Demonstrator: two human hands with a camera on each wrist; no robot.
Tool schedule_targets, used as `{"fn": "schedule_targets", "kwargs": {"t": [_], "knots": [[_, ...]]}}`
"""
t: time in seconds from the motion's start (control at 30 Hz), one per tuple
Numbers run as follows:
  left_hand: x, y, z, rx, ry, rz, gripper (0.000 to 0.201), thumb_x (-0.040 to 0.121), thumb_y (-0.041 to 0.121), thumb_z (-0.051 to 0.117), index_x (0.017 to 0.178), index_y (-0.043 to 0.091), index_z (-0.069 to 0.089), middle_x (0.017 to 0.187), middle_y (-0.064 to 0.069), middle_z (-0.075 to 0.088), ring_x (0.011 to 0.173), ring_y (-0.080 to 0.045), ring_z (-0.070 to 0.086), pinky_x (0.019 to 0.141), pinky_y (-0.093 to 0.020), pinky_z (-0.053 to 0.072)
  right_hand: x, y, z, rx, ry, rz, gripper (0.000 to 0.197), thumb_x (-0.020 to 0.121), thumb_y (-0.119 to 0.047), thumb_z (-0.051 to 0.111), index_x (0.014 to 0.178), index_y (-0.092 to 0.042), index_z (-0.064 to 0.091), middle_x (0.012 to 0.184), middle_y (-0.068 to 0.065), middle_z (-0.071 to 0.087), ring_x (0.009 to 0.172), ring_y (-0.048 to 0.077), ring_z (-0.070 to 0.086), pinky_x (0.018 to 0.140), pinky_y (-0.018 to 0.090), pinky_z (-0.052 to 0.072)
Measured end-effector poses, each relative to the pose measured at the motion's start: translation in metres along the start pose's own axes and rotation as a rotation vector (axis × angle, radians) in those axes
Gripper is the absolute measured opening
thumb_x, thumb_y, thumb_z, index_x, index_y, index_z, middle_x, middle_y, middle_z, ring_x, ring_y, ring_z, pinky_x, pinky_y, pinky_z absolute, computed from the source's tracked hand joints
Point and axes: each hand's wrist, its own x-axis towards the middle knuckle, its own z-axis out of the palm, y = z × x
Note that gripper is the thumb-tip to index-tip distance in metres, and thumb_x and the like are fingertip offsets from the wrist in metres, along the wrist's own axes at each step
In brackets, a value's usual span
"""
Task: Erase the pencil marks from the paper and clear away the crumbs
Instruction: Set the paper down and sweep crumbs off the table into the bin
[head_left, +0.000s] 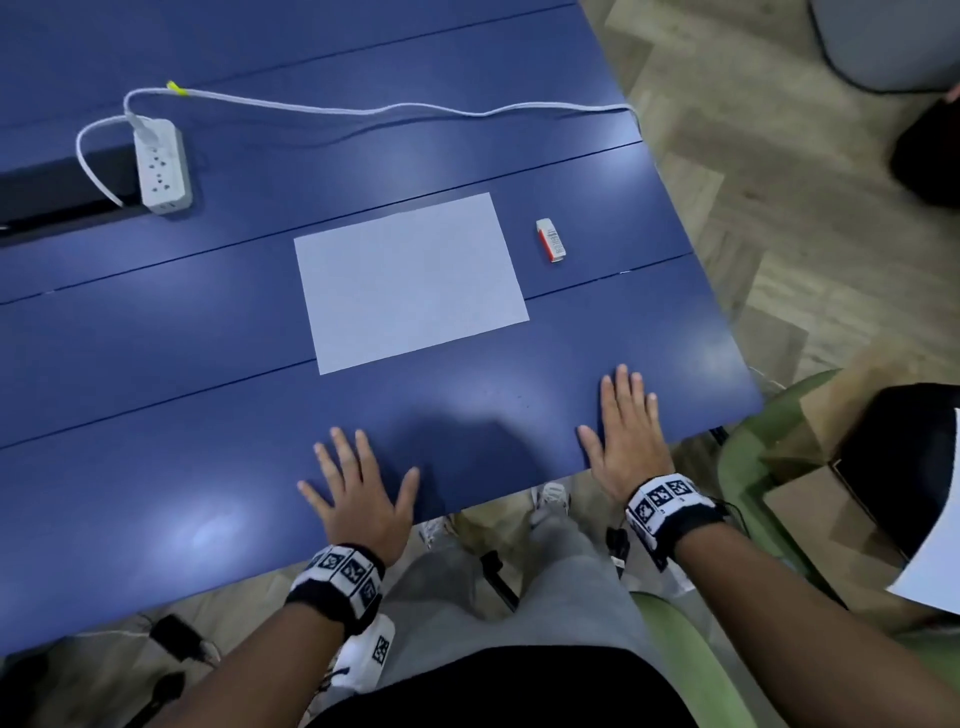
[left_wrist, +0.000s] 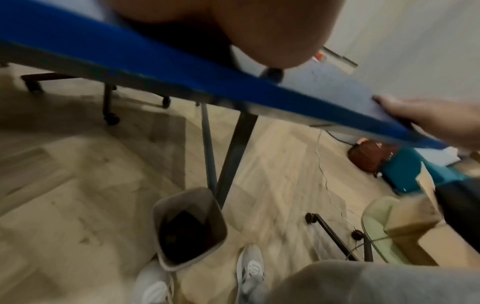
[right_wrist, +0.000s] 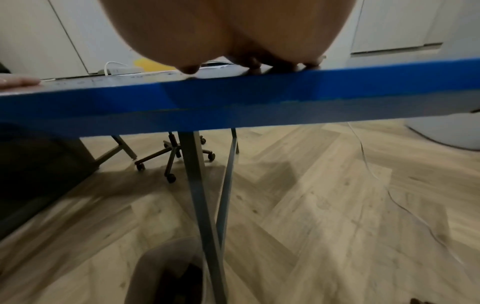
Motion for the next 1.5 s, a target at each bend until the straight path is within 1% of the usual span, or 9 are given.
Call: {"fn": "schedule_targets", "kwargs": {"t": [0.27, 0.47, 0.63, 0.8, 1.03, 1.23, 1.33, 1.43, 1.5], "knots": [[0.016, 0.071, 0.015, 0.146, -0.051, 0.366, 0.08, 0.098, 0.062, 0.023, 0.159, 0.01, 0.024, 0.169, -0.01, 0.014, 0.156, -0.034, 0.007, 0.115, -0.072, -0.004, -0.001, -0.062, 0.015, 0.012, -0.017, -0.078, 0.074, 0.096, -0.048, 0.027, 0.152, 0.0, 0.016, 0.161, 0.021, 0.004, 0.149, 0.036, -0.001, 0.119, 0.054, 0.009], [0.025, 0.103, 0.007, 0.059, -0.112, 0.627, 0.075, 0.1, 0.057, 0.006, 0.162, 0.014, 0.007, 0.166, 0.001, -0.013, 0.154, -0.019, -0.018, 0.121, -0.062, -0.004, -0.006, -0.077, 0.013, 0.102, -0.095, -0.303, 0.065, 0.093, -0.028, 0.027, 0.152, 0.0, 0.021, 0.161, 0.016, 0.008, 0.149, 0.033, 0.004, 0.118, 0.055, 0.018], [0.036, 0.067, -0.022, -0.08, 0.05, 0.372, 0.078, 0.098, 0.058, 0.017, 0.162, 0.016, 0.001, 0.169, 0.001, -0.011, 0.154, -0.019, -0.018, 0.122, -0.052, -0.012, 0.021, -0.034, -0.022, 0.067, 0.023, -0.242, 0.068, 0.095, -0.039, 0.027, 0.151, -0.002, 0.023, 0.161, 0.017, 0.011, 0.149, 0.032, 0.006, 0.121, 0.048, 0.009], [0.026, 0.023, -0.015, -0.002, -0.01, -0.031, 0.095, 0.088, 0.074, 0.011, 0.162, 0.015, 0.004, 0.17, -0.005, -0.01, 0.155, -0.031, -0.014, 0.118, -0.069, -0.001, 0.041, -0.019, -0.017, -0.079, -0.082, -0.183, 0.076, 0.094, -0.05, 0.025, 0.151, 0.0, 0.023, 0.16, 0.02, 0.012, 0.148, 0.037, 0.011, 0.116, 0.056, 0.02], [0.013, 0.055, 0.015, 0.107, -0.01, 0.247, 0.083, 0.097, 0.067, 0.02, 0.16, 0.014, 0.013, 0.17, -0.01, 0.005, 0.156, -0.033, -0.003, 0.115, -0.069, -0.011, 0.017, -0.075, 0.005, -0.072, -0.13, -0.257, 0.079, 0.096, -0.053, 0.023, 0.153, -0.001, 0.012, 0.161, 0.02, 0.001, 0.149, 0.035, -0.003, 0.12, 0.053, 0.006], [0.018, 0.089, 0.008, 0.044, 0.004, 0.626, 0.069, 0.104, 0.05, 0.021, 0.161, 0.013, 0.013, 0.168, -0.002, 0.002, 0.157, -0.025, 0.004, 0.119, -0.065, 0.009, 0.021, -0.058, -0.017, 0.037, -0.122, -0.512, 0.067, 0.099, -0.042, 0.023, 0.153, -0.003, 0.02, 0.162, 0.014, 0.009, 0.15, 0.029, 0.005, 0.12, 0.048, 0.015], [0.033, 0.074, -0.012, -0.068, 0.14, 0.441, 0.071, 0.102, 0.052, 0.02, 0.161, 0.015, 0.01, 0.169, -0.001, 0.0, 0.156, -0.02, -0.006, 0.123, -0.059, -0.001, 0.054, -0.023, -0.037, 0.004, -0.062, -0.376, 0.07, 0.096, -0.045, 0.023, 0.152, -0.002, 0.022, 0.161, 0.015, 0.011, 0.149, 0.031, 0.007, 0.121, 0.047, 0.011], [0.047, 0.052, -0.018, -0.084, 0.105, 0.099, 0.086, 0.093, 0.065, 0.01, 0.162, 0.015, 0.007, 0.17, -0.003, -0.007, 0.155, -0.025, -0.013, 0.119, -0.061, -0.009, 0.073, -0.003, -0.038, -0.132, -0.144, -0.345, 0.075, 0.094, -0.05, 0.019, 0.152, -0.001, 0.022, 0.161, 0.016, 0.009, 0.149, 0.033, 0.008, 0.119, 0.052, 0.017], [0.048, 0.049, -0.011, -0.003, 0.037, 0.076, 0.091, 0.091, 0.07, 0.01, 0.162, 0.013, 0.01, 0.17, -0.005, -0.005, 0.155, -0.029, -0.011, 0.116, -0.069, -0.005, 0.072, -0.005, -0.029, -0.163, -0.158, -0.342, 0.078, 0.094, -0.053, 0.021, 0.152, 0.0, 0.021, 0.161, 0.018, 0.007, 0.149, 0.034, 0.007, 0.119, 0.052, 0.016]]}}
